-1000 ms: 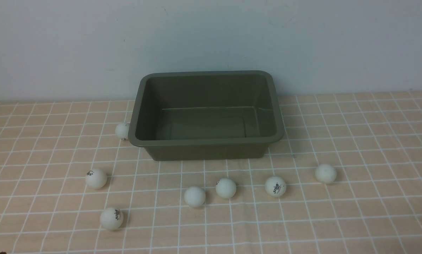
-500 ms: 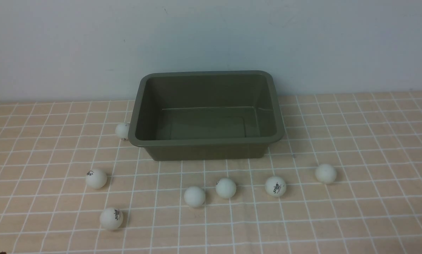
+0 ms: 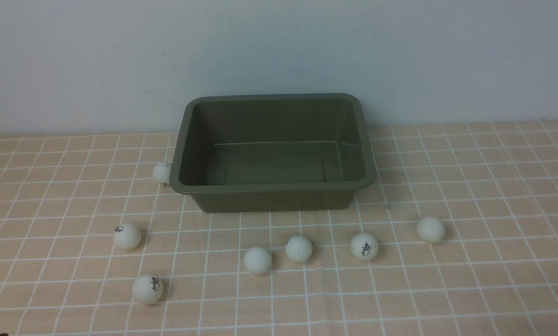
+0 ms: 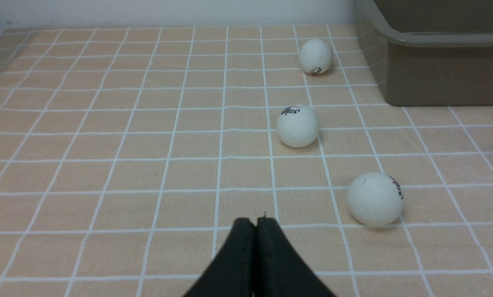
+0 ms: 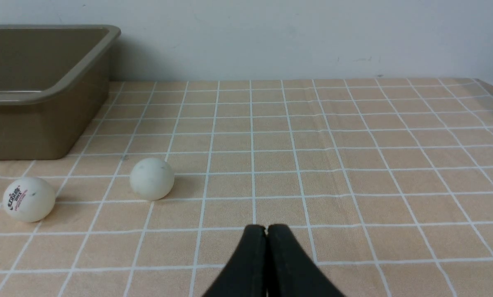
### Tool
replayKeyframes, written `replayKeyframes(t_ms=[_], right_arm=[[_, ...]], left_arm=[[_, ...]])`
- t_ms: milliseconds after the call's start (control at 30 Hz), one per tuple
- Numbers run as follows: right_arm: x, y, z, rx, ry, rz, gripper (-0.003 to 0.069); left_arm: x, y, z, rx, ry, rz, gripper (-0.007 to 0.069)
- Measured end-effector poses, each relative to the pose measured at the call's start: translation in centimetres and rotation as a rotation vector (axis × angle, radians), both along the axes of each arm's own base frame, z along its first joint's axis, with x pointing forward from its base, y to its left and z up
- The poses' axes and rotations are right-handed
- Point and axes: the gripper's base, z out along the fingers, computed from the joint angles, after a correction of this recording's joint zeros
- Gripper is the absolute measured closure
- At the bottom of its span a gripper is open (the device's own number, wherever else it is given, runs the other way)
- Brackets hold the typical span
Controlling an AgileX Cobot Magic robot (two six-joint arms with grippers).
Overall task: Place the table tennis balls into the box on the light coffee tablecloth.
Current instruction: 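Reach for and grasp a ping pong ball on the table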
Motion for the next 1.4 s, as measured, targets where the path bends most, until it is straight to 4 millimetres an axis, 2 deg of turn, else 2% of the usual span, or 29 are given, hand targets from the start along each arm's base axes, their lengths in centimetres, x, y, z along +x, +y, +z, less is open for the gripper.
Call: replayKeyframes(t_ms=[433,533,700,800,1167,1400], right_arm=[[0.0,0.0,0.0,0.014,-0.002,0.001,0.0677],[0.0,0.1,0.1,0.052,-0.012,0.003,0.0677],[0.1,0.2,0.2,0.115,-0.04,0.002,0.0677],[0.1,0.3,0.3,0.15,-0.048,0.003,0.0677],[0.2,0.3,0.5,0.194,-0.077,0.002,0.0677],[0.2,0.4,1.4,0.442,-0.165,-0.013,0.0677]], left_arm=[[0.0,0.0,0.0,-0.01,0.0,0.001,0.0693],[0.0,-0.3,0.0,-0.11,-0.003,0.003,0.0693],[0.0,-1.1,0.1,-0.392,-0.002,0.001,0.0693],[0.0,-1.3,0.2,-0.464,-0.001,-0.004,0.0693],[0.0,-1.4,0.2,-0.489,-0.001,-0.006,0.0693],[0.0,-1.4,0.2,-0.493,-0.001,-0.006,0.0693]])
